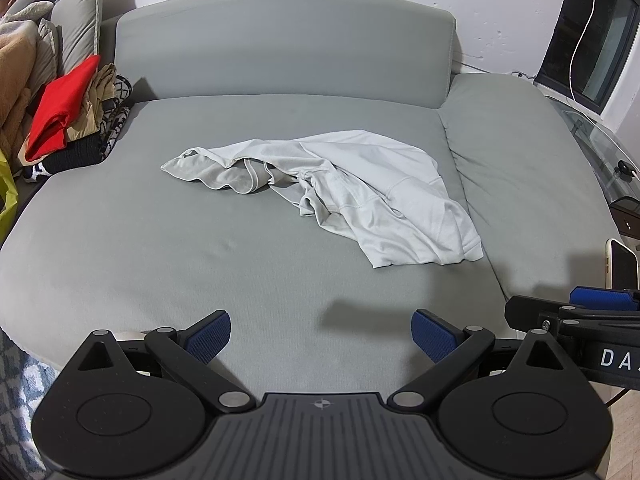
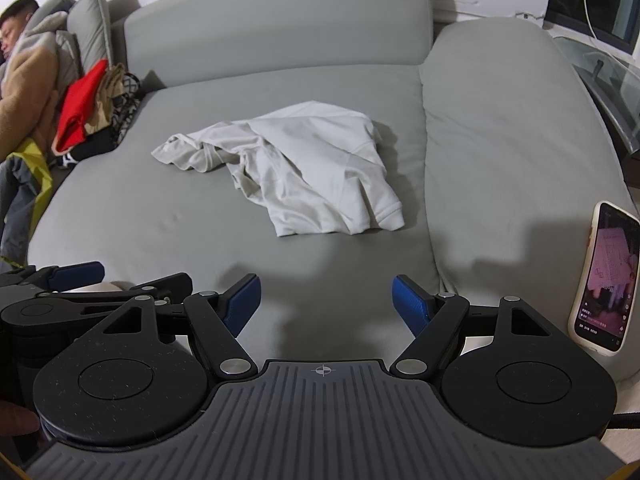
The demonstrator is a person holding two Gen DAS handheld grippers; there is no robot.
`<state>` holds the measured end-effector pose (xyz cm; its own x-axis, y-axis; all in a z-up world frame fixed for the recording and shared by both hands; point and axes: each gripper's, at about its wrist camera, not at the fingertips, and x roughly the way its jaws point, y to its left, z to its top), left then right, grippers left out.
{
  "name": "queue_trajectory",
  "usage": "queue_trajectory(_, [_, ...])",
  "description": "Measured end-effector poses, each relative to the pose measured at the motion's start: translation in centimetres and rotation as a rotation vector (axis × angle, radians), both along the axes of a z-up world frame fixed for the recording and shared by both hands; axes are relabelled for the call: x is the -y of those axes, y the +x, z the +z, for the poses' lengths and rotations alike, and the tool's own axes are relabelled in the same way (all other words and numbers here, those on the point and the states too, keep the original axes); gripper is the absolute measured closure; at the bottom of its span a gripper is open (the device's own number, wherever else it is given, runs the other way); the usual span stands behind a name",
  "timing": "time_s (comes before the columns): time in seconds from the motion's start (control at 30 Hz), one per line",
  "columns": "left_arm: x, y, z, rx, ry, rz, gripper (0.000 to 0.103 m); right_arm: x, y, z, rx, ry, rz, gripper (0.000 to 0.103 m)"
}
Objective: Fold clothes
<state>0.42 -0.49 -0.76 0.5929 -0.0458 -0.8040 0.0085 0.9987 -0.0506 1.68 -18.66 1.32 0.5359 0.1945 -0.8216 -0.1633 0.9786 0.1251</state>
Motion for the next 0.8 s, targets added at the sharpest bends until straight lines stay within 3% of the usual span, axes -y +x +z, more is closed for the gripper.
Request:
queue_trajectory(0.53, [-0.1, 0.0, -0.3, -0.008, 0.002, -0.002, 0.005, 0.1, 0.1, -0.3, -0.011, 0.000, -0.001, 0.025])
queue_trajectory(0.8, [-0.6, 0.6, -2.1, -0.058, -0.016, 0.007, 0.003, -0.1, 0.6, -1.8, -0.047, -0.013, -0.002, 0.020])
